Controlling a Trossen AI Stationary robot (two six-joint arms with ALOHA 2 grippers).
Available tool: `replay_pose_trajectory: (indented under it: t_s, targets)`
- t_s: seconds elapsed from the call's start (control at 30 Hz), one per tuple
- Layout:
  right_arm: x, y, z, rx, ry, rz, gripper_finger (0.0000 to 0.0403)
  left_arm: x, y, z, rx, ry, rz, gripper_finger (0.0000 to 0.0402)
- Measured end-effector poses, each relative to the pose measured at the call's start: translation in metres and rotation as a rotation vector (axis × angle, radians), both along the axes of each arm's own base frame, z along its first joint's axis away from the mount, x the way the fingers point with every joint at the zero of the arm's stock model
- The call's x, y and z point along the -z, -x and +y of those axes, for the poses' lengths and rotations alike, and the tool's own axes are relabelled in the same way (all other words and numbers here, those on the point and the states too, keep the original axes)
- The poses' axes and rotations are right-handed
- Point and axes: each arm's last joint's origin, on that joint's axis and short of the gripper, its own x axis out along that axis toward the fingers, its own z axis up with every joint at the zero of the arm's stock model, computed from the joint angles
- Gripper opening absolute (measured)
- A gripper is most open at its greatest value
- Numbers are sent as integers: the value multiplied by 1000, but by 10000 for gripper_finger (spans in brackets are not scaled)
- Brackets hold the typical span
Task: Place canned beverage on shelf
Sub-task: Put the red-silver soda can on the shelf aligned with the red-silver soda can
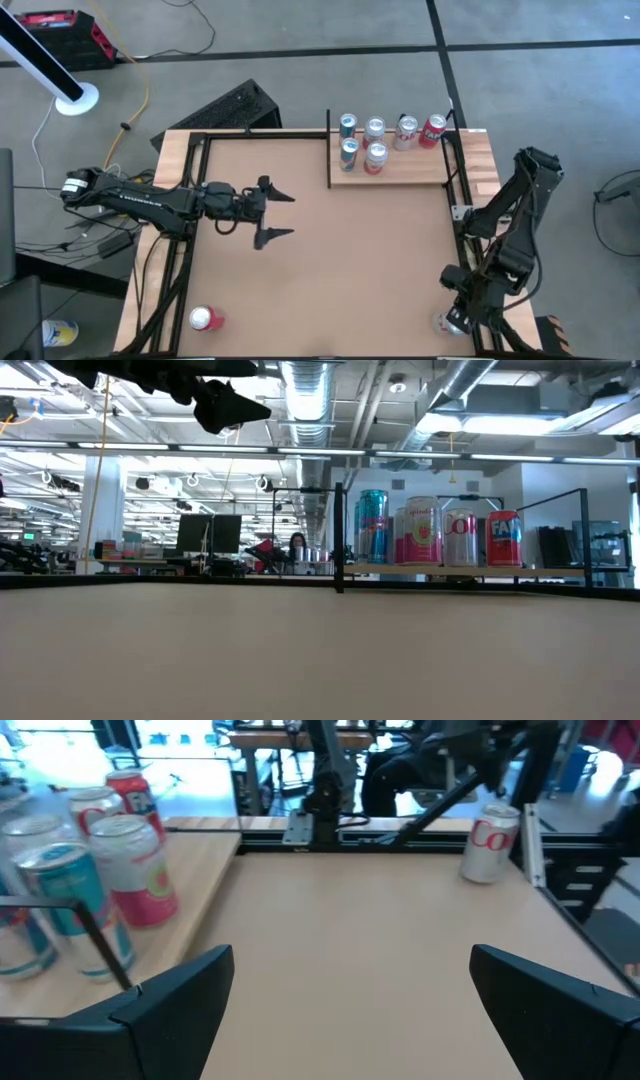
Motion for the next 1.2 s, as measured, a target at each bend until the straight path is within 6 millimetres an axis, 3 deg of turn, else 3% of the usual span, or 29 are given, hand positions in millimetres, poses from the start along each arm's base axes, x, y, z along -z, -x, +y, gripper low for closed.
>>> replay_pose_trajectory:
  t_s: [0.17, 0.3, 0.43, 0.67, 0.83, 1.0, 1.2]
  targets:
    - [0, 0, 0, 29, -3, 20, 62, 0, 0, -1, 41, 10, 3, 391]
    - [1, 1, -1, 31, 6, 25, 89, 2, 0, -1, 47, 22, 26, 391]
    - [6, 1, -1, 68, 54, 70, 148, 6, 1, -1, 43, 45, 65, 391]
    - [13, -4, 8, 73, 56, 91, 285, 8, 1, -1, 36, 76, 84, 391]
    - [12, -4, 9, 47, 19, 128, 351, 8, 1, -1, 30, 74, 82, 391]
    - [12, -4, 10, 50, 8, 141, 380, 8, 1, -1, 28, 72, 82, 391]
    - [10, -9, 12, 103, -37, 136, 384, 8, 1, -1, 28, 72, 83, 391]
